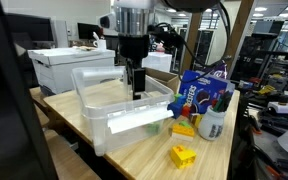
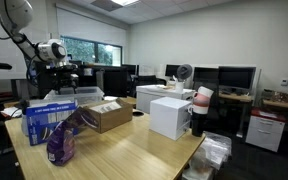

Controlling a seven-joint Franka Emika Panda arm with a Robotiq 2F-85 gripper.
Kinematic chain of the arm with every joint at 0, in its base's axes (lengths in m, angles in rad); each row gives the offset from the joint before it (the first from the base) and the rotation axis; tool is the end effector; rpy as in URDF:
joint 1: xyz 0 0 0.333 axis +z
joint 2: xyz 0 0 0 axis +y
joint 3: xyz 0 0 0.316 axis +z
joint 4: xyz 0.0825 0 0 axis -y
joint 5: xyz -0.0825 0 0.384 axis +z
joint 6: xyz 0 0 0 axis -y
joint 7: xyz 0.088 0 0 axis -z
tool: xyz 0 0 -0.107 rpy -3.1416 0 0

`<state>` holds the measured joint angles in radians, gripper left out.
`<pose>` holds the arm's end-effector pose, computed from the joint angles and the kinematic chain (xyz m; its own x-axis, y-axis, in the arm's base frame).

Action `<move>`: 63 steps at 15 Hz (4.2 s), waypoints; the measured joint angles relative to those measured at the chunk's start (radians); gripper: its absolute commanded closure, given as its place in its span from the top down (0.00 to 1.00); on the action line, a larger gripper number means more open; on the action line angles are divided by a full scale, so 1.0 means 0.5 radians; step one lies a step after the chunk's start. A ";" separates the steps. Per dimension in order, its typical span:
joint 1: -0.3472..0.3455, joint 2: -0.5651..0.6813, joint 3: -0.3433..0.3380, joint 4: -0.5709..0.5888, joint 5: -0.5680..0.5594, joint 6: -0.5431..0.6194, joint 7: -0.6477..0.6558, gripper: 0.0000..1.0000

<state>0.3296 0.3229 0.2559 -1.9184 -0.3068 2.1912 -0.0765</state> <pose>0.5219 0.3242 0.3277 0.6740 0.7363 -0.0596 0.7348 -0.6599 0.1570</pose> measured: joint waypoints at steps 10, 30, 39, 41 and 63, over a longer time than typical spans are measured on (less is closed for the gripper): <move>-0.077 0.271 -0.019 0.195 0.410 -0.396 -0.178 1.00; -0.174 0.405 0.026 0.203 0.787 -0.332 -0.404 1.00; -0.165 0.405 0.031 0.071 0.776 -0.265 -0.408 1.00; -0.161 0.401 0.033 0.036 0.775 -0.231 -0.408 1.00; -0.129 0.195 0.013 -0.179 0.773 -0.100 -0.037 0.23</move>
<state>0.2652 0.4206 0.2624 -2.0079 0.0795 2.1413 -0.0948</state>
